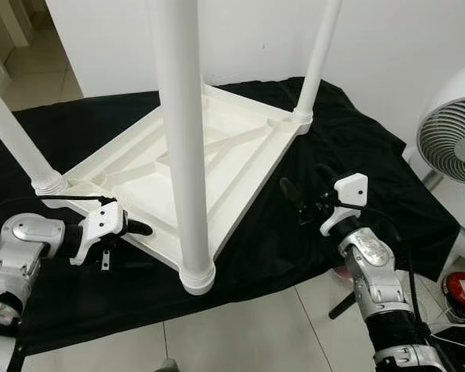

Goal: Building children table

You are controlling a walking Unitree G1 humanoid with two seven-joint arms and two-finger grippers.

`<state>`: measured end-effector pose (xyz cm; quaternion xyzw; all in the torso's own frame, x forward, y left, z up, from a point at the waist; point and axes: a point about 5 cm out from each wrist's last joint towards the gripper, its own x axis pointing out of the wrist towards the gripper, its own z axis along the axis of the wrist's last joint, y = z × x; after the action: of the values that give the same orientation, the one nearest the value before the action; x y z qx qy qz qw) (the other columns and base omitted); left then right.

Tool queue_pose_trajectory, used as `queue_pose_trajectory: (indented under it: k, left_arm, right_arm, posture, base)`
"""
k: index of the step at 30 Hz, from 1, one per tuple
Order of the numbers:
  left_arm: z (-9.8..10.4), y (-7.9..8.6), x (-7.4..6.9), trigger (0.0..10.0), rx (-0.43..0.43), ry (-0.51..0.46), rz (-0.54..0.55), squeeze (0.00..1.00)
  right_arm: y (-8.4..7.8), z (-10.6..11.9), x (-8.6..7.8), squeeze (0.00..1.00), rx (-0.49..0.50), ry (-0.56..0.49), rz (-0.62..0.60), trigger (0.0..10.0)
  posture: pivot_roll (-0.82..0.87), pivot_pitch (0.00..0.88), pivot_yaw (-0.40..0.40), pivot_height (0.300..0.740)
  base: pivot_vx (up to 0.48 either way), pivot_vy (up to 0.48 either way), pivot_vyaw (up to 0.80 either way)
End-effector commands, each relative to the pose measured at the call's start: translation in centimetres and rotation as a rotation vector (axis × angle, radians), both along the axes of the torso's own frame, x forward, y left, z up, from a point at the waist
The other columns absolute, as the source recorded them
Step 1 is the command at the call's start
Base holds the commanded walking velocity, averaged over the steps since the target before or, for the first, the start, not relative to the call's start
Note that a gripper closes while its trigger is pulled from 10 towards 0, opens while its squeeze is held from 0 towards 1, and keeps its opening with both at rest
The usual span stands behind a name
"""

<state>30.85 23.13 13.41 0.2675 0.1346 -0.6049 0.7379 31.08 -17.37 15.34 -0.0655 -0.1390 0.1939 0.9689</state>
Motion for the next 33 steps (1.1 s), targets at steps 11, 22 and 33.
queue_pose_trajectory:
  k: [11, 22, 33]
  left_arm:
    - [-1.6, -0.6, 1.6, 10.0, 0.032, 0.027, 0.154, 0.0]
    - [-2.2, 0.7, 1.3, 0.0, 0.033, 0.051, 0.214, 0.0]
    - [-2.7, 2.0, 0.5, 0.0, -0.02, 0.064, 0.274, 0.0]
  right_arm:
    - [-0.7, -0.1, -0.3, 0.0, -0.015, 0.007, -0.031, 10.0]
    - [-0.8, 0.0, -0.1, 0.0, -0.023, 0.004, -0.036, 10.0]
    - [-0.5, 0.0, 0.2, 0.0, -0.022, 0.006, -0.024, 10.0]
  posture:
    - [-0.05, 0.032, 0.029, 0.74]
    - [-0.04, 0.031, 0.021, 0.74]
    - [-0.02, 0.027, 0.006, 0.74]
  base:
    - [0.0, 0.0, 0.0]
    - [0.0, 0.0, 0.0]
    - [0.0, 0.0, 0.0]
